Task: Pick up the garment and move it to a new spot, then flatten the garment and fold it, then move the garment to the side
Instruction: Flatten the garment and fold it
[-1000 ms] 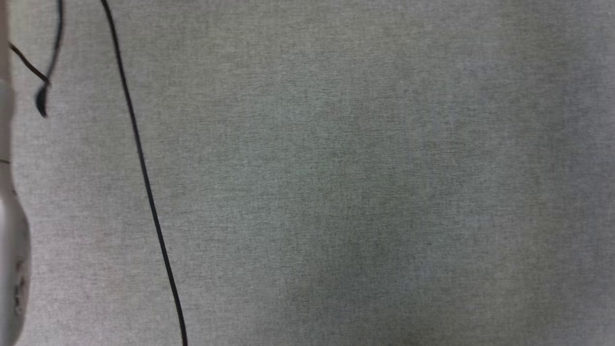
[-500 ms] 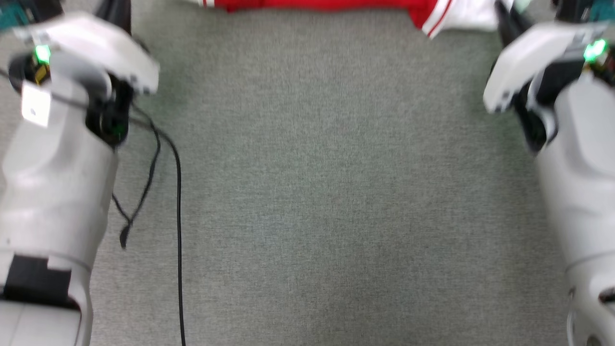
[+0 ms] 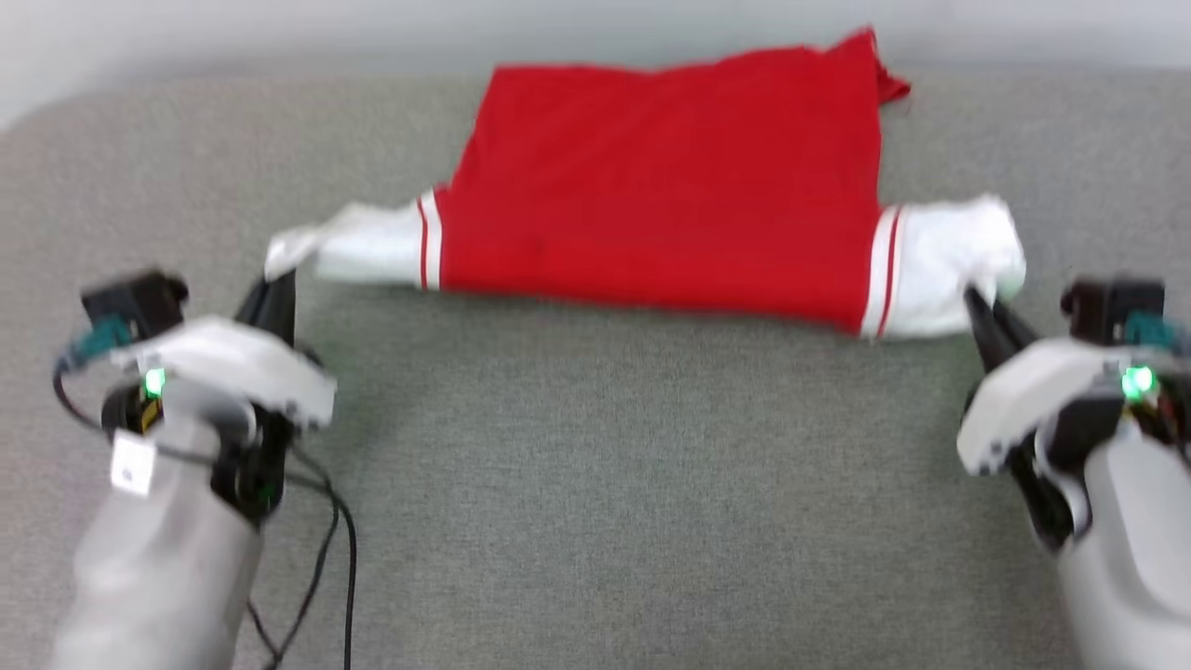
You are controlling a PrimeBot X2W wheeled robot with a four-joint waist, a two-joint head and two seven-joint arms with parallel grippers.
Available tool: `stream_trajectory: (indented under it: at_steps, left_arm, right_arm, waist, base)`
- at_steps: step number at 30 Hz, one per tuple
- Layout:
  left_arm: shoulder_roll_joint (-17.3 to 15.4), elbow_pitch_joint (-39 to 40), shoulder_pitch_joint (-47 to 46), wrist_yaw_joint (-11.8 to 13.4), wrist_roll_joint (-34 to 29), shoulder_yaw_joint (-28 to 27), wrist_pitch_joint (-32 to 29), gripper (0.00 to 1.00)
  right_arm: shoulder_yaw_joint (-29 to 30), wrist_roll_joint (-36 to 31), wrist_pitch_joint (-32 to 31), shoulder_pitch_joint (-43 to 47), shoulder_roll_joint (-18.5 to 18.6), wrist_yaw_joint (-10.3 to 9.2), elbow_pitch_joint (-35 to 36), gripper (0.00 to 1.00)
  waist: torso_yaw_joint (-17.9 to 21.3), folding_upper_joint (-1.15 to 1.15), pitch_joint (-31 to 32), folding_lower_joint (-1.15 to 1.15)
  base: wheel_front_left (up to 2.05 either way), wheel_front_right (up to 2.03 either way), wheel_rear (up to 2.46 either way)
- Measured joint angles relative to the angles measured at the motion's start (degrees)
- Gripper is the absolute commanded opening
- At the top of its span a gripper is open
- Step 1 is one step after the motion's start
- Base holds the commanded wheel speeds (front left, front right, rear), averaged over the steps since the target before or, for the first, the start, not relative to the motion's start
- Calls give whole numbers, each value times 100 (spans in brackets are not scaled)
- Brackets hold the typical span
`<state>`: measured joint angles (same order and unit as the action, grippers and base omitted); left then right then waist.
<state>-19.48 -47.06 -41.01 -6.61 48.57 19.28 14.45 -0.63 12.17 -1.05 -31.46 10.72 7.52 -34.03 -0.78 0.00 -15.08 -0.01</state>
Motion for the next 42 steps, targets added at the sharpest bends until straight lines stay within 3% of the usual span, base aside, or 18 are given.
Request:
stream_trajectory:
  at_steps: [5, 11, 12, 21, 31, 33, 34, 42]
  left_arm:
    - [-160, 639, 1027, 241, -49, -14, 30, 0]
    - [-379, 1705, 2247, 704, -81, 31, -60, 0]
    - [-461, 2324, 2922, 1018, -100, 78, -202, 0]
    - [-693, 3944, 4633, 1881, -32, 113, -611, 0]
    - [-956, 4875, 5262, 2213, 57, 145, -1025, 0]
    - [-977, 4981, 5260, 2227, 42, 198, -1069, 0]
    - [-973, 5016, 5254, 2230, 30, 234, -1101, 0]
    - [-898, 5188, 4959, 2205, -153, 469, -1177, 0]
  right_arm:
    - [276, 35, -398, 1093, -82, 1, 977, 0]
    - [500, -8, -869, 2258, -322, 1, 1971, 0]
    - [527, -16, -1043, 2761, -366, 1, 2342, 0]
    - [689, -20, -1473, 4146, -591, 0, 3100, 0]
    - [749, -283, -1807, 5060, -565, 1, 3382, 0]
    - [727, -225, -1794, 5059, -595, 0, 3373, 46]
    - [711, -193, -1746, 5049, -617, 0, 3362, 100]
    - [1046, 110, -805, 4309, -719, -1, 3178, 100]
  waist:
    - [-9, 0, 420, 0]
    - [-40, 0, 842, -1]
    - [-58, 0, 1036, 0]
    - [-154, 0, 1502, 0]
    - [-286, 0, 1690, 1]
    - [-284, 0, 1689, 1]
    - [-284, 0, 1687, 1]
    - [-377, 0, 1611, 1]
  base:
    - [0, 0, 0]
    - [0, 0, 0]
    - [0, 0, 0]
    - [0, 0, 0]
    - [0, 0, 0]
    - [0, 0, 0]
    - [0, 0, 0]
    - [0, 0, 0]
